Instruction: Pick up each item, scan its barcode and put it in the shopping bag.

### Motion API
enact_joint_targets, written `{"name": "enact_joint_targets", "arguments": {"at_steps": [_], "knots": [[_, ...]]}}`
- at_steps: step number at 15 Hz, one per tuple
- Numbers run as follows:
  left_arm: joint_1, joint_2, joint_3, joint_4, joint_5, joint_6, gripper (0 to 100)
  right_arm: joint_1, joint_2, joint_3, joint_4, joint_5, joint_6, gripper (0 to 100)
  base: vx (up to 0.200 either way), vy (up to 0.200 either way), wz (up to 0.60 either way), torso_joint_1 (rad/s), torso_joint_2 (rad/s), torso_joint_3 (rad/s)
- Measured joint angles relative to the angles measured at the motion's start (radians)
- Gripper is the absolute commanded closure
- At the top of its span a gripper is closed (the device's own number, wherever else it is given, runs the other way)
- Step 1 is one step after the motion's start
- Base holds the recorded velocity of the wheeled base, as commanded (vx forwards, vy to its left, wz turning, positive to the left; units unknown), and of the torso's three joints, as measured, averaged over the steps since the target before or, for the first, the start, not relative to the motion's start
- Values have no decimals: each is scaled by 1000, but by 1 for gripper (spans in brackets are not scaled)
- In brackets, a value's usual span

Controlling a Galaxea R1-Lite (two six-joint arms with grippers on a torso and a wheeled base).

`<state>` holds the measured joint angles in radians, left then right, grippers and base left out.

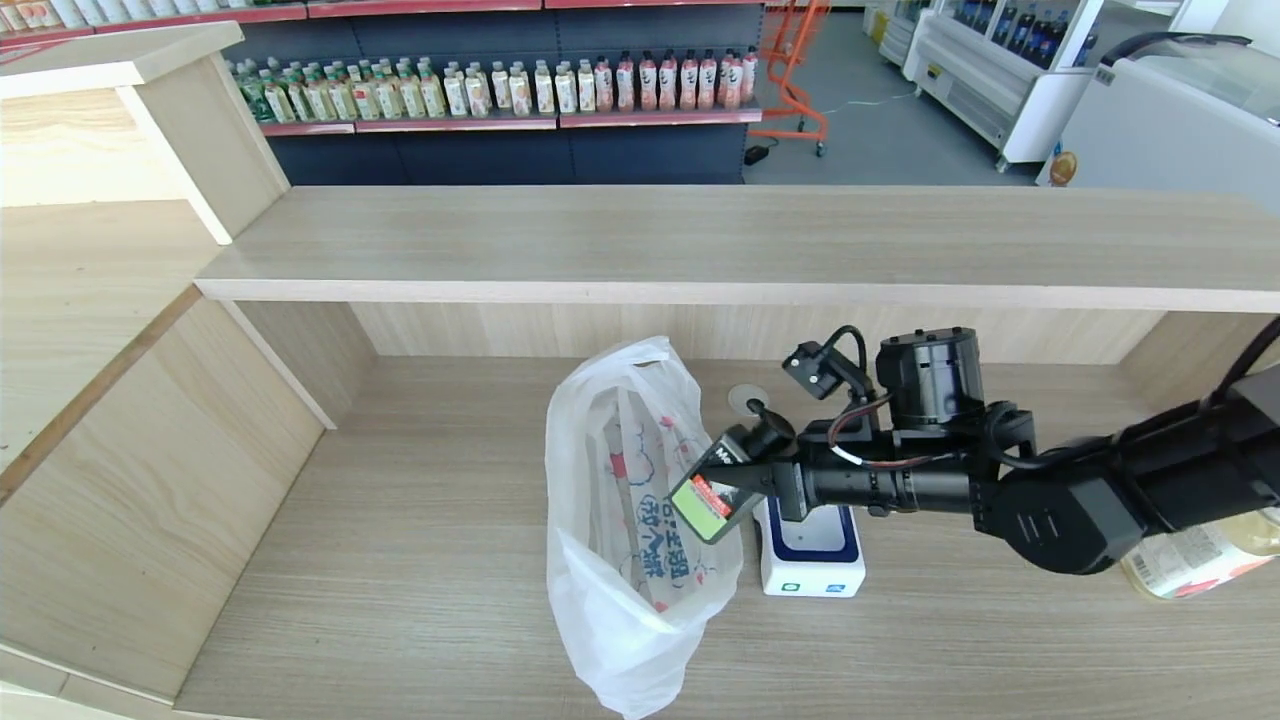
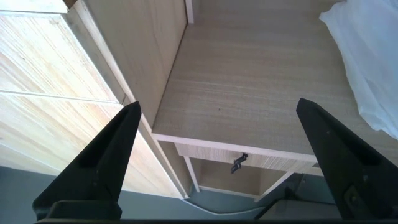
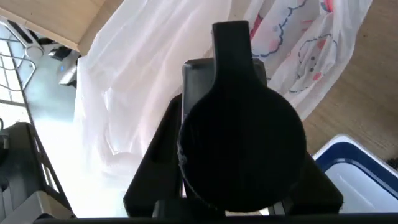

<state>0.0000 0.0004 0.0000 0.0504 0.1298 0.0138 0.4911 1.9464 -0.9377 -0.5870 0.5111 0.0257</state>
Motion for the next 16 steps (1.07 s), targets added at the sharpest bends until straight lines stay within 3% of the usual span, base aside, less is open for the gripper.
{"name": "enact_joint_targets", "arguments": {"at_steps": [4, 10, 13, 14, 16], "knots": [[0, 0, 0, 0, 0, 0, 0, 69, 114, -90, -13, -6, -101, 100, 0, 0, 0, 0, 0, 0], [0, 0, 0, 0, 0, 0, 0, 139, 278, -227, -18, -11, -444, 100, 0, 0, 0, 0, 0, 0], [0, 0, 0, 0, 0, 0, 0, 146, 332, -241, -38, -52, -491, 100, 0, 0, 0, 0, 0, 0], [0, 0, 0, 0, 0, 0, 0, 146, 344, -242, -46, -53, -492, 0, 0, 0, 0, 0, 0, 0], [0, 0, 0, 0, 0, 0, 0, 146, 358, -249, -45, -54, -485, 0, 0, 0, 0, 0, 0, 0]]}}
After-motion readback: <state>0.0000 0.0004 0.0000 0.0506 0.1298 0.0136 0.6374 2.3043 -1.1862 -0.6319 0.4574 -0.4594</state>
